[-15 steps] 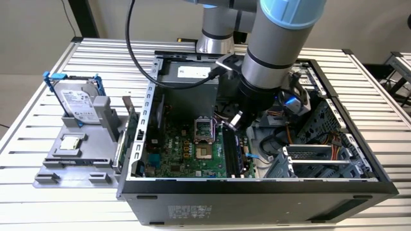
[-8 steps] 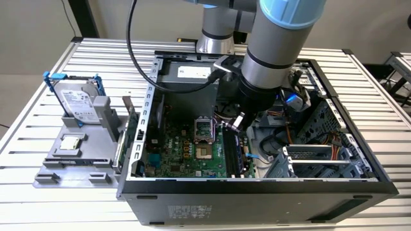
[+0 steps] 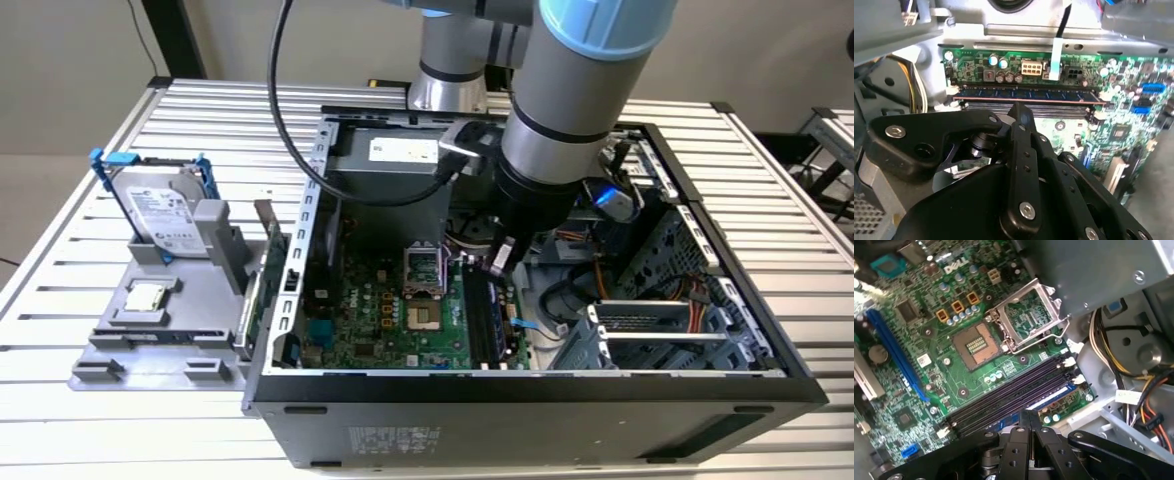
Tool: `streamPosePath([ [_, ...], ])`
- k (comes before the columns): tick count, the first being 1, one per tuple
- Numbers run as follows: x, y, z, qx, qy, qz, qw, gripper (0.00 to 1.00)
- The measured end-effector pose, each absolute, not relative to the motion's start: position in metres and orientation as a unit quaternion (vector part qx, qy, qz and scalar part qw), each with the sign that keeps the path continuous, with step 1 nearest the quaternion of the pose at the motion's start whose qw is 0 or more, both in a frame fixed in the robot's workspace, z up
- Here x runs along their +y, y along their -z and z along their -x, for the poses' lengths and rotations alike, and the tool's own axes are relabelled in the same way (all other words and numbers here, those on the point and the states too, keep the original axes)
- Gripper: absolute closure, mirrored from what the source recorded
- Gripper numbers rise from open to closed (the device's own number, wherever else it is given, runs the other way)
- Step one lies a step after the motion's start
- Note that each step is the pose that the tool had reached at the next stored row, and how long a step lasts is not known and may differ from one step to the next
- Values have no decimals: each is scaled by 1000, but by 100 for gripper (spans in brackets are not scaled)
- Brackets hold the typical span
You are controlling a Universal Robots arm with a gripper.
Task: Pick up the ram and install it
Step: 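Press down the ram until it locks into place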
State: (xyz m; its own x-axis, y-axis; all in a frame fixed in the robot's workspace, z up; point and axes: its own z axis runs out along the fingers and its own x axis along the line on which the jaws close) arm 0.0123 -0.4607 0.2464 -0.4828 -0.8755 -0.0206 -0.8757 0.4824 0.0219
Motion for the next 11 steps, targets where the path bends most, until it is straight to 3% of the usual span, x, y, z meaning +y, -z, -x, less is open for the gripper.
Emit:
streamPosePath([
  [11,-461,-246,-12,809,-14,587,3,100],
])
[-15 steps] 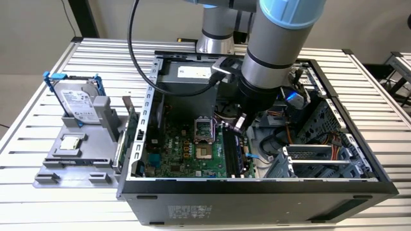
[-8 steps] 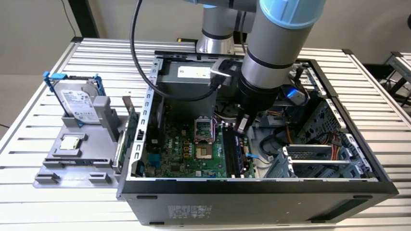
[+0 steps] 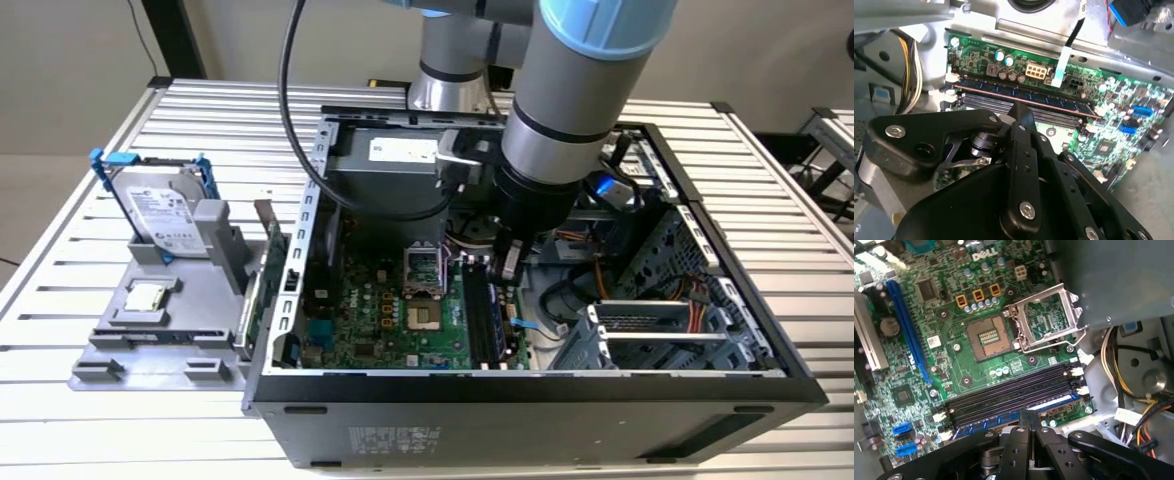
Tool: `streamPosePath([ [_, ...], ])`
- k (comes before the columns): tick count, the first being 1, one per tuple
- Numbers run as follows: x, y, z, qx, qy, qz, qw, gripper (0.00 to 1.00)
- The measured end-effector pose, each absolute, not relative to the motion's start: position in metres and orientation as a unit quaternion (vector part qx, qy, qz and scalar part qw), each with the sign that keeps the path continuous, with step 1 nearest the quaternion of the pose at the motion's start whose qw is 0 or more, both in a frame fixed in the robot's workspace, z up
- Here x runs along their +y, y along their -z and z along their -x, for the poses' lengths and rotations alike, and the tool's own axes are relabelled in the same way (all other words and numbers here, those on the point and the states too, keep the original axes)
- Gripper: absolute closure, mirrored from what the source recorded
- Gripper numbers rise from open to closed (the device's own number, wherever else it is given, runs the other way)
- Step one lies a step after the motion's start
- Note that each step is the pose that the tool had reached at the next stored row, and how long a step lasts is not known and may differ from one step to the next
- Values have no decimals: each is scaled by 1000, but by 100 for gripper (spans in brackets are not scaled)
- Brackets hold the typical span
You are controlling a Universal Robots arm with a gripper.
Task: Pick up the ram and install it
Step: 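Press down the ram until it locks into place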
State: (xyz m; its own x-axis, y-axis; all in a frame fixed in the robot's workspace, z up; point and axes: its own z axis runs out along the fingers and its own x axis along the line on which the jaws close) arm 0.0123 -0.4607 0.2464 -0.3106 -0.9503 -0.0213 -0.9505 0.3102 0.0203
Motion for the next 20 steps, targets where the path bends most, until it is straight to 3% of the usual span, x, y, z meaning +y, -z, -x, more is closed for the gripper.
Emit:
streamPosePath([
  [20,-462,-246,-12,730,-15,683,1,100],
])
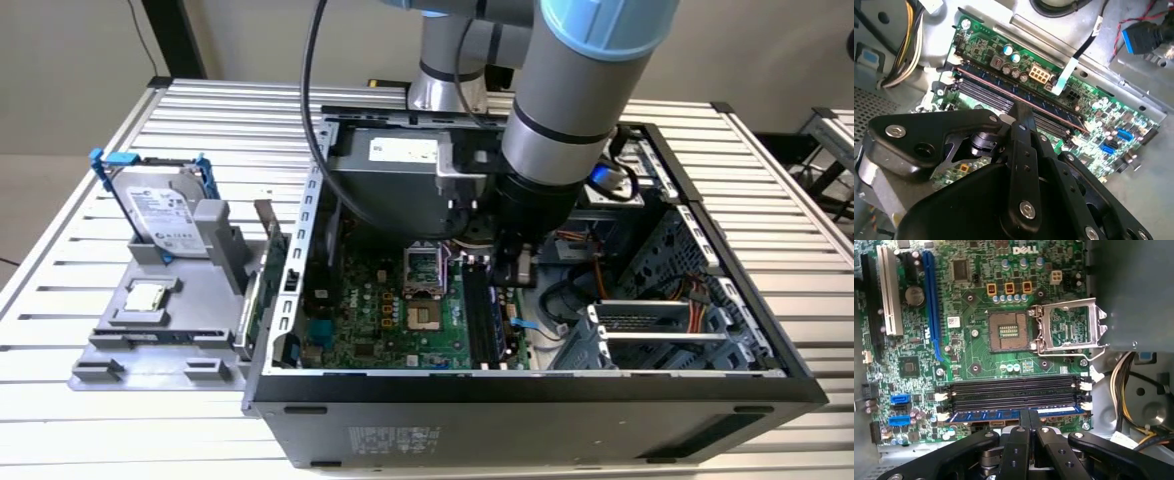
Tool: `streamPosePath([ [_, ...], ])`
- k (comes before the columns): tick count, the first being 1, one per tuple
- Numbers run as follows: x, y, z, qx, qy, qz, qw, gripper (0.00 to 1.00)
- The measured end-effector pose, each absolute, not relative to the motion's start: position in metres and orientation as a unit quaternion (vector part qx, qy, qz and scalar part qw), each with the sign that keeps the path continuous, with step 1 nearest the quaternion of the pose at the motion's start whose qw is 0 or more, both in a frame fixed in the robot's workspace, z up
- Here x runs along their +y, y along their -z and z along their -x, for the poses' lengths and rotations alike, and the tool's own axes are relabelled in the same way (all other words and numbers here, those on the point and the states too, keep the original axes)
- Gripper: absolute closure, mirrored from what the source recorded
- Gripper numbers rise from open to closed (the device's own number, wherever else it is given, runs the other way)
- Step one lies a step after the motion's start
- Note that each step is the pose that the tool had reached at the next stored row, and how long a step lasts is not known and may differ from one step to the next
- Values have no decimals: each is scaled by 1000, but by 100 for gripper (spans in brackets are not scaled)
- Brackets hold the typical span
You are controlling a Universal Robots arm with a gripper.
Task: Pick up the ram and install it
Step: 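Press down the ram until it locks into place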
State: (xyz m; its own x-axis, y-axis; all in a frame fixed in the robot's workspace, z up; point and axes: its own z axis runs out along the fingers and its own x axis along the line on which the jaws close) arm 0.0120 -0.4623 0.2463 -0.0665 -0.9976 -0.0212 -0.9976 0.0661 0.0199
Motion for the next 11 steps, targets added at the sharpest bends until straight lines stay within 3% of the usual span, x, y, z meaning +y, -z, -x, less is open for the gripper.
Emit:
streamPosePath([
  [11,-465,-241,-13,708,-15,706,0,100],
])
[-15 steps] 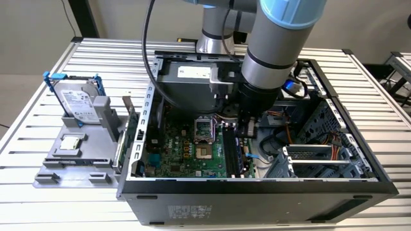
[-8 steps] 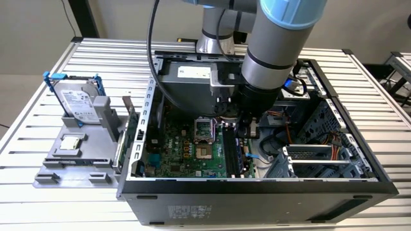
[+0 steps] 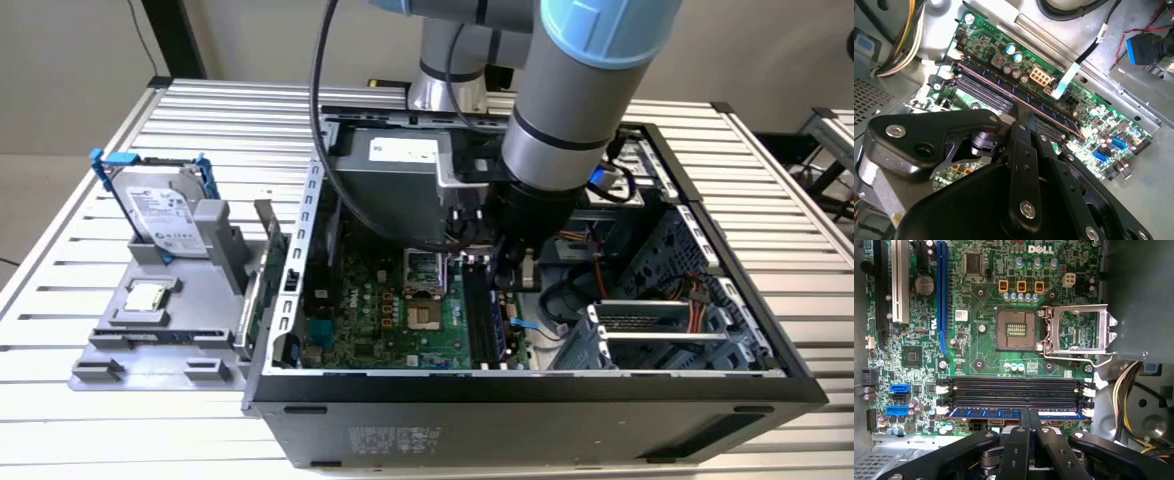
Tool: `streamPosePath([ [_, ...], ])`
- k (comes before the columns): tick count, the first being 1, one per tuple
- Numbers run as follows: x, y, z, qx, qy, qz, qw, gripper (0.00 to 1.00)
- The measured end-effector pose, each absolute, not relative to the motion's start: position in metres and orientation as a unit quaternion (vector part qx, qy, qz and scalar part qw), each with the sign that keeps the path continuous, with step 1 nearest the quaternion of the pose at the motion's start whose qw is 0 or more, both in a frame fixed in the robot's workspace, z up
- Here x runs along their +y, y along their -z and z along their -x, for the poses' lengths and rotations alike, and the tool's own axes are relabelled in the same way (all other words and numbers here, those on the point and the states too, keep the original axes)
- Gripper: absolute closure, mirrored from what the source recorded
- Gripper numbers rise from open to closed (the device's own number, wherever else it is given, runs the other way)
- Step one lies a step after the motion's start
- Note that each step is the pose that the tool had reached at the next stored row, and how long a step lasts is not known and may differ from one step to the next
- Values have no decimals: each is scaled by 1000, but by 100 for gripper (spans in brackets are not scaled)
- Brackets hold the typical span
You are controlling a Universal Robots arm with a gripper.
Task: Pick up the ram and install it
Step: 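Press down the ram until it locks into place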
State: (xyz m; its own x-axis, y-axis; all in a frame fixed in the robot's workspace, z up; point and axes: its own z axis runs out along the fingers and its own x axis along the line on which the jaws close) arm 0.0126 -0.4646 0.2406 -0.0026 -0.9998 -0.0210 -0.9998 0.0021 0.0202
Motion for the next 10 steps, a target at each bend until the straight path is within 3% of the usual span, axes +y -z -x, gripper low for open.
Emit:
streamPosePath([
  [10,-469,-223,-13,708,-14,706,0,100],
])
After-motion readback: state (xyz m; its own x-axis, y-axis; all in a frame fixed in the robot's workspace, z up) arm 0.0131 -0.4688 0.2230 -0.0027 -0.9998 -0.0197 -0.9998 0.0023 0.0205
